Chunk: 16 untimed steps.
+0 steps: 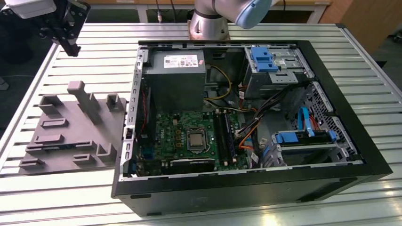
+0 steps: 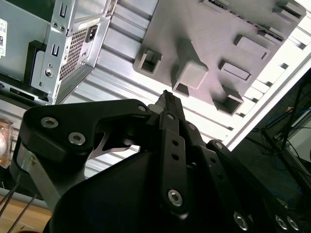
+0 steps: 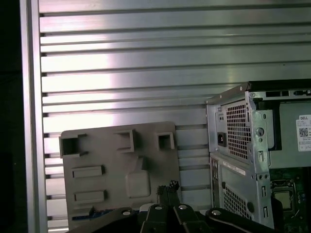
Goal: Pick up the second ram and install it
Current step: 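Reach for the second ram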
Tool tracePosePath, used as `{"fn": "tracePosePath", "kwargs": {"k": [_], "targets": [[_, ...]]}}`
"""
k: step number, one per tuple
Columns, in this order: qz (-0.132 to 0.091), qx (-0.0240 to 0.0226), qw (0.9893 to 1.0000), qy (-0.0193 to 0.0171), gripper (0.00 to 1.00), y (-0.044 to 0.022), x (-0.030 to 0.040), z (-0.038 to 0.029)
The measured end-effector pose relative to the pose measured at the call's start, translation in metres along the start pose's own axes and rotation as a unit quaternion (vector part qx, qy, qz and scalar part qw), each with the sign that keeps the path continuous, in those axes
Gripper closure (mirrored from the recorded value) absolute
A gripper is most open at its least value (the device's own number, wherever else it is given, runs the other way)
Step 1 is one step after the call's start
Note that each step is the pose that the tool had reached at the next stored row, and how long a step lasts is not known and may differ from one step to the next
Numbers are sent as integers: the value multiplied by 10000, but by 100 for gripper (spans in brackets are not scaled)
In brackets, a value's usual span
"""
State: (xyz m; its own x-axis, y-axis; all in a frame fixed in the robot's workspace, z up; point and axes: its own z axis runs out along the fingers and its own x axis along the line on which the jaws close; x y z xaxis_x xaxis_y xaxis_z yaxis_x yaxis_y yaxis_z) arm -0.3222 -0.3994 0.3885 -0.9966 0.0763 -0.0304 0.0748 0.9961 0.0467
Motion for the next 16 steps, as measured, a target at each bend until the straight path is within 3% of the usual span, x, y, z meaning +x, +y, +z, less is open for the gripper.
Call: {"fn": "tracePosePath", "kwargs": {"k": [16], "targets": [[0,0,10000,0,89,-8,74,3]]}}
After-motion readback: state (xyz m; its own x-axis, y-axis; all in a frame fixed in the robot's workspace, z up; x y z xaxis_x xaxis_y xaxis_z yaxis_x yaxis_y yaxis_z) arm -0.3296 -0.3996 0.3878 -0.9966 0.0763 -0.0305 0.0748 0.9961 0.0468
